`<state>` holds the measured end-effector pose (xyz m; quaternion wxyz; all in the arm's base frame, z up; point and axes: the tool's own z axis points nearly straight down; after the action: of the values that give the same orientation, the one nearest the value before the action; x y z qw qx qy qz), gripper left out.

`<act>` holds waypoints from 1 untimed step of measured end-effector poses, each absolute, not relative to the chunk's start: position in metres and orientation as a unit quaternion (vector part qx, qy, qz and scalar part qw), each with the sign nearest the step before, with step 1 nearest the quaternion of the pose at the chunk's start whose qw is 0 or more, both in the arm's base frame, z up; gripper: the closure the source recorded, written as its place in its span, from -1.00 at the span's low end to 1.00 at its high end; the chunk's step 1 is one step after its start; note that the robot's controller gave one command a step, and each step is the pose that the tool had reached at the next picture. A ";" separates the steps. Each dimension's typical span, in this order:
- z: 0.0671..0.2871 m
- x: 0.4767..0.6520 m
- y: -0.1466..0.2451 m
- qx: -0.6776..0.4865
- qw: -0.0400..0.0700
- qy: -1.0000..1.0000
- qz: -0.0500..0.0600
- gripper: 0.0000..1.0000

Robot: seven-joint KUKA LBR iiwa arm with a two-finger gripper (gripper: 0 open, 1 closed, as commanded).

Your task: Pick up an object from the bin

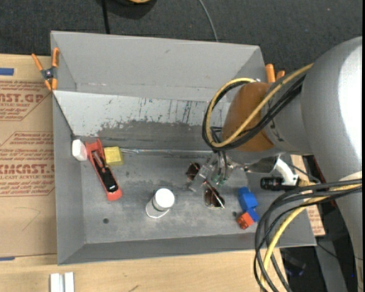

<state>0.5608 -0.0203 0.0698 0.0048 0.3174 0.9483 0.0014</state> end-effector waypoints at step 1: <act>0.071 0.561 -0.020 0.317 0.005 0.948 0.001 1.00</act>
Offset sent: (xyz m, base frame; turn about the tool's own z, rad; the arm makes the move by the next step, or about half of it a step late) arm 0.0000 -0.0001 0.0073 0.0000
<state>0.5606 -0.0203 0.0711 0.0045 0.3175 0.9483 0.0014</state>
